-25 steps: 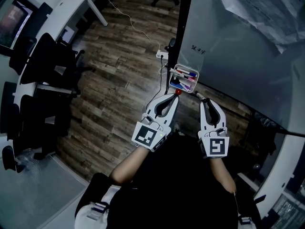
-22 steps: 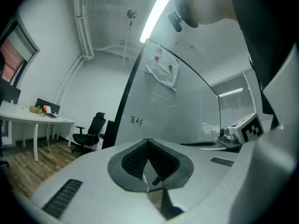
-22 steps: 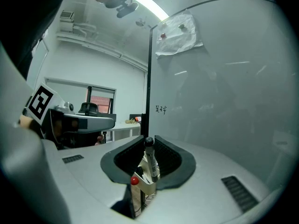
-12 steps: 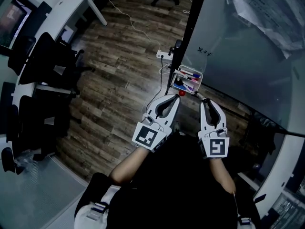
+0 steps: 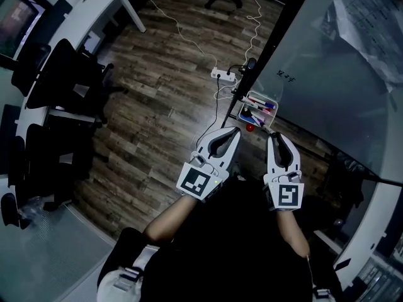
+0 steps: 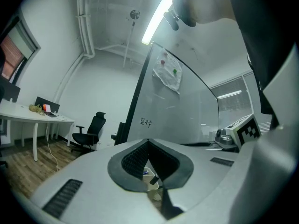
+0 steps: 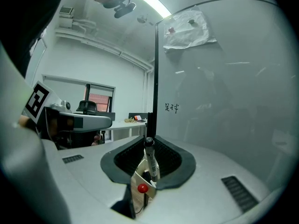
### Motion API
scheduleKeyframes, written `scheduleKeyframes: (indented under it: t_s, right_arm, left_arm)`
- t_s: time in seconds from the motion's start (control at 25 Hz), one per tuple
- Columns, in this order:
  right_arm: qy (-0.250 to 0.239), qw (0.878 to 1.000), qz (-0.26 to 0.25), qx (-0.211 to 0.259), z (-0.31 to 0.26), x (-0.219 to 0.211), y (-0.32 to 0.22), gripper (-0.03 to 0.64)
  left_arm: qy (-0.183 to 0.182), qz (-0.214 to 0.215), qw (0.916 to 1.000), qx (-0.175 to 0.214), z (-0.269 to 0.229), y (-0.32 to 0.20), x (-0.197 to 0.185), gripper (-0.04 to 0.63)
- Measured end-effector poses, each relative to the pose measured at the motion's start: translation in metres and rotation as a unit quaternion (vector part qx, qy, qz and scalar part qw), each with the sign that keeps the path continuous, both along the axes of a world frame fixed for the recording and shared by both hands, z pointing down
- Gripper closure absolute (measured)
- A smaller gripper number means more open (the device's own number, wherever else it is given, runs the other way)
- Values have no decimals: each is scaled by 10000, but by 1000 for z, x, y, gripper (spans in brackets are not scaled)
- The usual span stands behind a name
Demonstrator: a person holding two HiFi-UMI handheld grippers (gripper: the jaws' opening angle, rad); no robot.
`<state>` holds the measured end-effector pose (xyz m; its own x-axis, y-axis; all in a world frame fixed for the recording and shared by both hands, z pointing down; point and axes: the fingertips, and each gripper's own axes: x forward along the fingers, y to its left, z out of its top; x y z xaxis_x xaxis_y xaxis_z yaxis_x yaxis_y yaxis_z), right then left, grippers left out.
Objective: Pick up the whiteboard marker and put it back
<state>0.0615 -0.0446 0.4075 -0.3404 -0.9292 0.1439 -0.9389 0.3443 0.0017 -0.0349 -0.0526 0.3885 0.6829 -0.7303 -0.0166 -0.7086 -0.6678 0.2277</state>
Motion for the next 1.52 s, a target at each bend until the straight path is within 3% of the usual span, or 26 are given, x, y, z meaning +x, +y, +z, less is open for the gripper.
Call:
scheduleKeyframes:
  t_s: [0.4, 0.64, 0.92, 1.52]
  right_arm:
    - [-129, 9998, 140, 74, -1, -12, 2, 538]
    - [-145, 9999, -17, 72, 3, -13, -5, 538]
    - [-288, 9995, -98, -45, 11, -10, -11, 538]
    - [-352, 9986, -67, -392, 41, -4, -15, 538]
  left_arm:
    - [94, 153, 9998, -56, 9, 3, -9, 588]
    - [-63, 135, 9996, -229, 21, -5, -5, 588]
    - [-56, 43, 9998, -182, 13, -11, 3, 588]
    - [-99, 160, 9985, -521, 41, -10, 14, 588]
